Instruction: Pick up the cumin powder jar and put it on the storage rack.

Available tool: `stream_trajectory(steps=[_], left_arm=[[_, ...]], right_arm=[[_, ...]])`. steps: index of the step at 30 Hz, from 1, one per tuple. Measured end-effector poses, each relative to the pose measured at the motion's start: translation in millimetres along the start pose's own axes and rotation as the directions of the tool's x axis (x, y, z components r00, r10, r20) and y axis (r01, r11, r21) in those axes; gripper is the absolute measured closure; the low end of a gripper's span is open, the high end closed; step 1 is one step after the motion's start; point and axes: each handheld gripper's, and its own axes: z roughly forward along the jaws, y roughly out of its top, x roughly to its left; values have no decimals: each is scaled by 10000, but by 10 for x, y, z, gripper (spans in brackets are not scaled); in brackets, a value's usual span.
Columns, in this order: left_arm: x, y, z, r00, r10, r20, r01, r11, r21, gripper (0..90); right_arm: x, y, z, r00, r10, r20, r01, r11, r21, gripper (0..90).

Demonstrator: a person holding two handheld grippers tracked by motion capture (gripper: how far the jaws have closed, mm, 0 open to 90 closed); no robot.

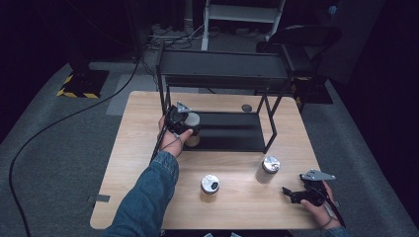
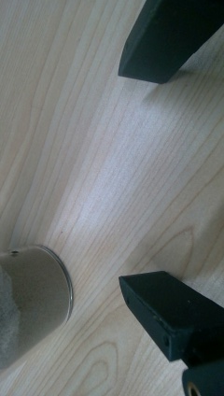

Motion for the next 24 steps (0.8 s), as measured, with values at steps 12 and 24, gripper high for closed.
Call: stream_trajectory(steps=[12, 24], left_arm=[[56, -279, -374, 9987, 47, 498, -1, 9958, -918, 93], [33, -496, -748, 9957, 300, 880, -172, 9896, -1428, 57]], right_arm=[[0, 0, 0, 10000, 1, 2, -1, 10000, 0, 19], [-3, 9, 8, 10000, 22, -10, -22, 10000, 7, 19]])
